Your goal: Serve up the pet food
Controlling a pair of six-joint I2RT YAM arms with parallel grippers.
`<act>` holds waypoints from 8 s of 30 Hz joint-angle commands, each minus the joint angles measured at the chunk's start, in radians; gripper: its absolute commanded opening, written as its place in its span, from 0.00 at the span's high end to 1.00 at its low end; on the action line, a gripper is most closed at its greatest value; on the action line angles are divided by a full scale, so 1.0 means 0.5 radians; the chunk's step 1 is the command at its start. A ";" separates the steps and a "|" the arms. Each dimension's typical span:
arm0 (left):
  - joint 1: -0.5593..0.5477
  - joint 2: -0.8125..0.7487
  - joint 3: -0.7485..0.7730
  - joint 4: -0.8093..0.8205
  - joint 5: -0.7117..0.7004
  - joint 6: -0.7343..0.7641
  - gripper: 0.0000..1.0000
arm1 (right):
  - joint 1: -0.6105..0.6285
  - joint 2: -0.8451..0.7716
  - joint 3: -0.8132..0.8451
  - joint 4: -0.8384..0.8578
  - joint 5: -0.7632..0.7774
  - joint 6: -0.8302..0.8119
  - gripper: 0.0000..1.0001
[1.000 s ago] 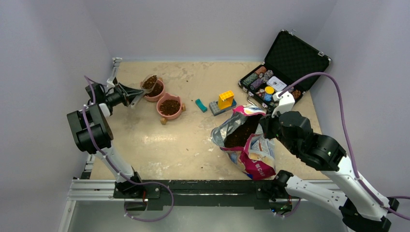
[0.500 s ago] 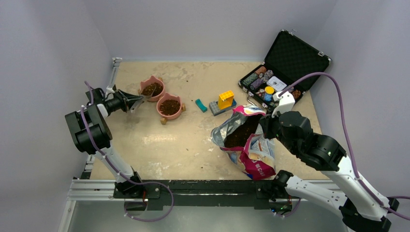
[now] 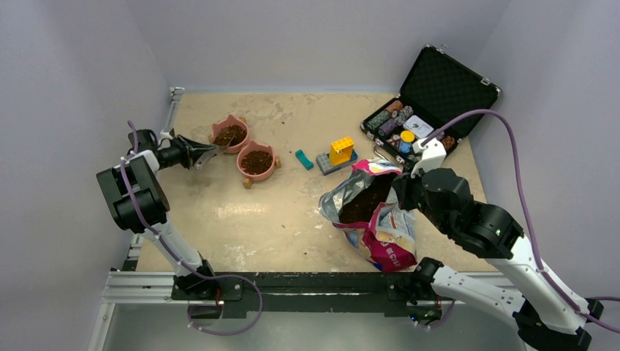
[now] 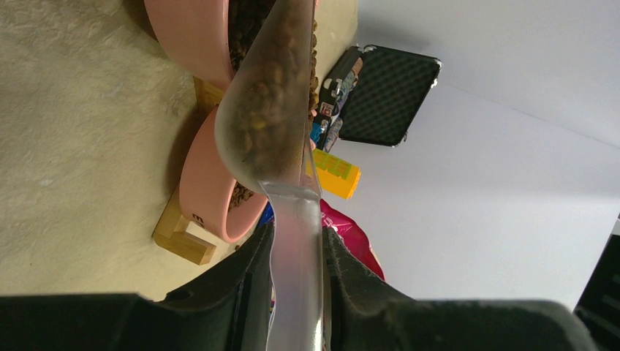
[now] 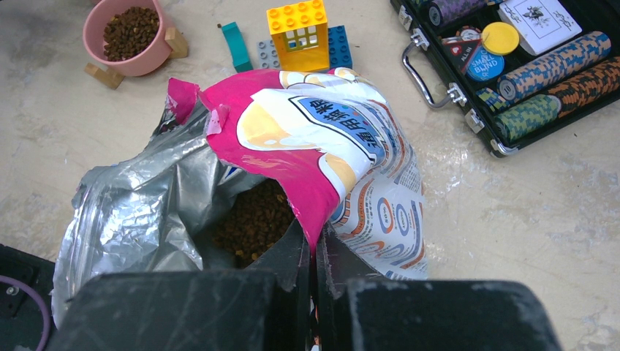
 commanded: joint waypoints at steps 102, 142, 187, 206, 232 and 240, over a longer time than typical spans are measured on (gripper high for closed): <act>-0.888 0.026 2.218 -2.286 -1.323 0.518 1.00 | 0.005 -0.090 -0.025 0.038 -0.029 0.058 1.00; -2.202 -1.376 -0.924 -0.375 -2.338 0.213 1.00 | 0.005 -0.143 -0.051 0.162 -0.168 -0.025 1.00; -2.607 -0.286 1.451 -1.248 -1.859 0.903 1.00 | 0.005 0.133 0.012 0.158 -0.513 -0.235 1.00; -2.605 -0.777 1.417 -1.753 -3.089 -0.156 1.00 | 0.347 0.340 0.179 0.145 -1.115 -0.654 0.09; -2.264 -0.878 1.451 -1.995 -2.461 -0.498 0.39 | 0.391 0.238 -0.084 0.390 -0.616 -0.735 0.96; -2.241 -0.960 1.359 -1.969 -2.132 -1.051 0.08 | 0.391 0.340 0.048 0.316 -0.733 -0.633 1.00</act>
